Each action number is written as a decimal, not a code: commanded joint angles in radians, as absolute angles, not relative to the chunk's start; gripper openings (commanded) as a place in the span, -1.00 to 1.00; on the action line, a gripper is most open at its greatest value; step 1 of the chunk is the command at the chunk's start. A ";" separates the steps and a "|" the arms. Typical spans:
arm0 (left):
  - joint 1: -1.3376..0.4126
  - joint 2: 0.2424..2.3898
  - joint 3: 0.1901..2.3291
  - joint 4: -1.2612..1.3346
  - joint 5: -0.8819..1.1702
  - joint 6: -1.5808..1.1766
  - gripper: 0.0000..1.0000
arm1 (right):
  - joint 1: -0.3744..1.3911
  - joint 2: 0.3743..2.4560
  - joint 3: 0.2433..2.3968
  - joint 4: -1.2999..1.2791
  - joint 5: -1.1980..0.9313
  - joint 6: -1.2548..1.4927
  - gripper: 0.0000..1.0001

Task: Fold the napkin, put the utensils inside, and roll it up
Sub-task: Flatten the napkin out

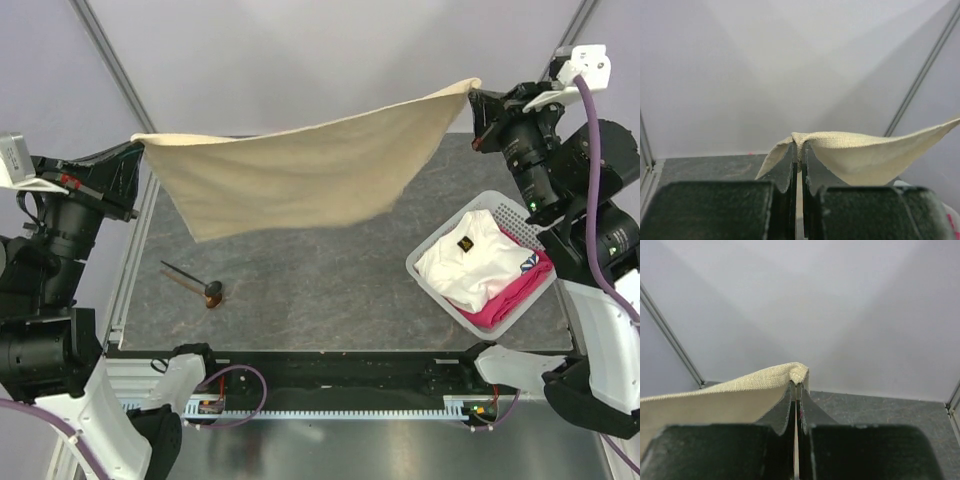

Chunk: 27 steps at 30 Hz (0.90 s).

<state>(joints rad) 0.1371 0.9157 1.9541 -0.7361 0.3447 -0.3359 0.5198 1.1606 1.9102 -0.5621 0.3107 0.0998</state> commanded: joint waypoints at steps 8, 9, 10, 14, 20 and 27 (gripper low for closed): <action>0.140 1.362 1.729 -0.701 0.301 -0.307 -0.96 | 0.460 1.667 1.976 -0.486 0.301 0.113 -1.00; 0.141 1.415 1.724 -0.669 0.305 -0.307 -0.96 | 0.443 1.771 1.988 -0.473 0.285 0.118 -1.00; 0.140 1.536 1.730 -0.658 0.305 -0.307 -0.96 | 0.434 1.828 2.009 -0.448 0.269 0.126 -1.00; 0.141 1.814 1.828 -0.634 0.244 -0.293 -0.96 | 0.407 2.129 2.240 -0.440 0.186 0.146 -1.00; 0.143 2.069 2.039 -0.683 0.236 -0.262 0.29 | 0.376 2.402 2.422 -0.433 0.016 0.129 0.62; 0.126 1.919 1.984 -0.681 0.219 -0.262 0.90 | 0.377 2.129 2.034 -0.322 -0.046 0.081 0.83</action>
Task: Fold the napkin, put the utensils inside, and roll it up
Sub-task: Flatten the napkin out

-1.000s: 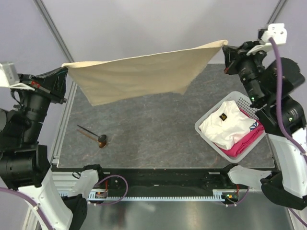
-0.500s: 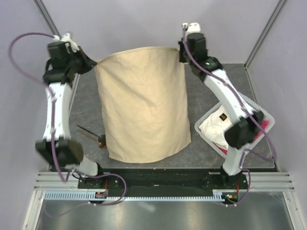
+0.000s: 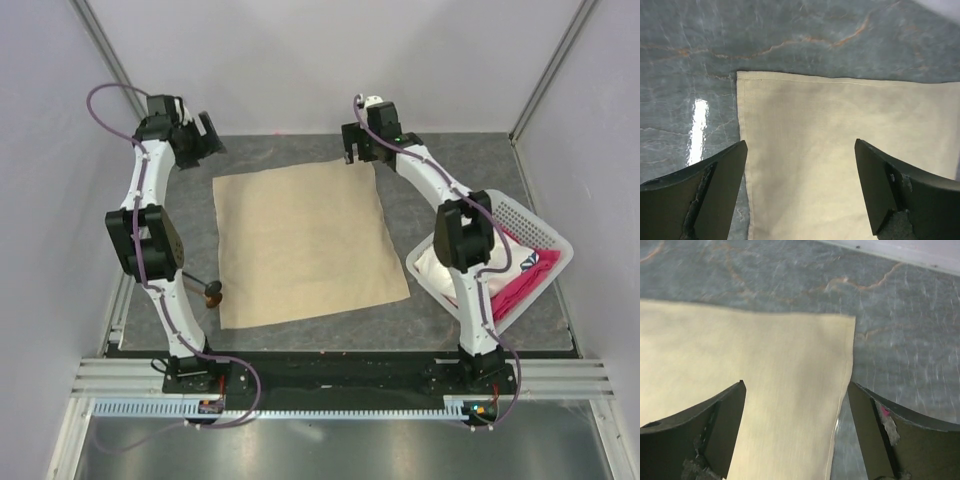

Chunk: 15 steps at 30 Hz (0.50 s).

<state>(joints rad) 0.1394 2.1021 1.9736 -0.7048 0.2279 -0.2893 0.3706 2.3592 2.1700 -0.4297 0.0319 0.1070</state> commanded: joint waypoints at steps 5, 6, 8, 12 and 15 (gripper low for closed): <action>0.112 1.712 1.777 -0.663 0.218 -0.282 0.92 | 0.448 1.912 1.743 -0.307 -0.130 0.104 0.83; 0.112 1.638 1.690 -0.649 0.219 -0.287 0.94 | 0.472 1.887 1.703 -0.301 -0.127 0.110 0.83; 0.112 1.571 1.602 -0.635 0.235 -0.284 0.97 | 0.521 1.833 1.598 -0.285 -0.130 0.135 0.84; 0.112 1.418 1.380 -0.626 0.264 -0.271 0.98 | 0.629 1.824 1.474 -0.230 -0.172 0.242 0.82; 0.110 1.290 1.233 -0.578 0.267 -0.281 0.98 | 0.647 1.850 1.404 -0.180 -0.199 0.290 0.83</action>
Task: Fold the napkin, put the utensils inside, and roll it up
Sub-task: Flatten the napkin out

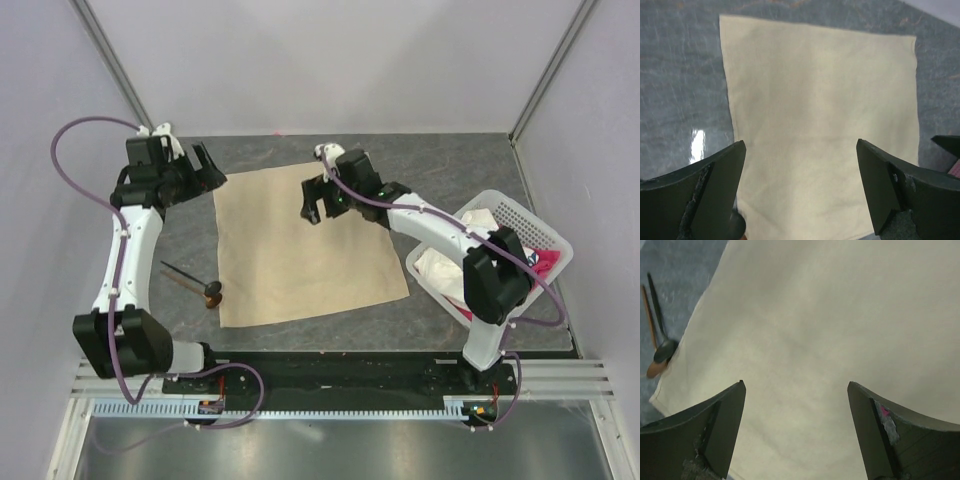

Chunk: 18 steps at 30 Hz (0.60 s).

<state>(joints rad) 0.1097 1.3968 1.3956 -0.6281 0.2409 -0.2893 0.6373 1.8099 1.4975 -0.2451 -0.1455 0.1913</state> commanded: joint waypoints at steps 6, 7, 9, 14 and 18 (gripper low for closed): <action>0.104 1.120 1.069 -0.462 0.126 -0.267 1.00 | 0.647 1.960 1.384 -0.172 -0.166 0.301 0.83; 0.106 1.117 1.068 -0.462 0.124 -0.262 1.00 | 0.646 1.974 1.390 -0.175 -0.157 0.301 0.83; 0.104 1.118 1.066 -0.459 0.135 -0.261 1.00 | 0.646 2.003 1.393 -0.189 -0.117 0.304 0.84; 0.104 1.115 1.062 -0.469 0.155 -0.256 1.00 | 0.643 2.037 1.379 -0.227 -0.012 0.296 0.87; 0.104 1.083 1.055 -0.468 0.129 -0.255 1.00 | 0.627 2.062 1.376 -0.267 0.023 0.296 0.89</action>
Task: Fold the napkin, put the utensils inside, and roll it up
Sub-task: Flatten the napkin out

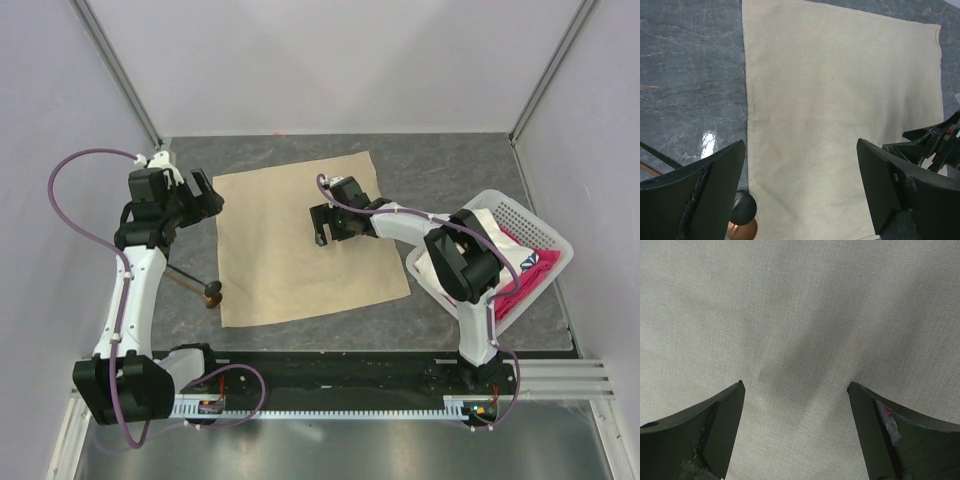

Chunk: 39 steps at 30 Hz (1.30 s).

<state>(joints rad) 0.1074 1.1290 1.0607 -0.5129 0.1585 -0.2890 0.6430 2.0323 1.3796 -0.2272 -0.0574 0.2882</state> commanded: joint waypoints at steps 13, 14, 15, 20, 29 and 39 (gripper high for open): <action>0.106 1.078 1.052 -0.465 0.135 -0.253 1.00 | 0.520 2.124 1.449 -0.325 0.035 0.276 0.89; 0.106 1.078 1.051 -0.465 0.135 -0.253 1.00 | 0.517 2.129 1.471 -0.351 0.035 0.269 0.88; 0.104 1.080 1.051 -0.465 0.133 -0.253 1.00 | 0.518 2.132 1.512 -0.360 0.019 0.256 0.88; 0.106 1.081 1.048 -0.466 0.130 -0.255 1.00 | 0.578 2.051 1.565 -0.388 0.003 0.172 0.85; 0.106 1.083 1.042 -0.463 0.126 -0.255 1.00 | 0.951 1.868 1.462 -0.359 0.144 0.097 0.72; 0.201 1.028 1.043 -0.482 -0.061 -0.281 1.00 | 1.293 1.995 1.494 -0.270 0.293 0.097 0.40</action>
<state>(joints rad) 0.1322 1.0737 1.0401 -0.5003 0.0433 -0.2886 1.2575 1.9366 1.4609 -0.3016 0.1875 0.1112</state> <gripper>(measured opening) 0.995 0.712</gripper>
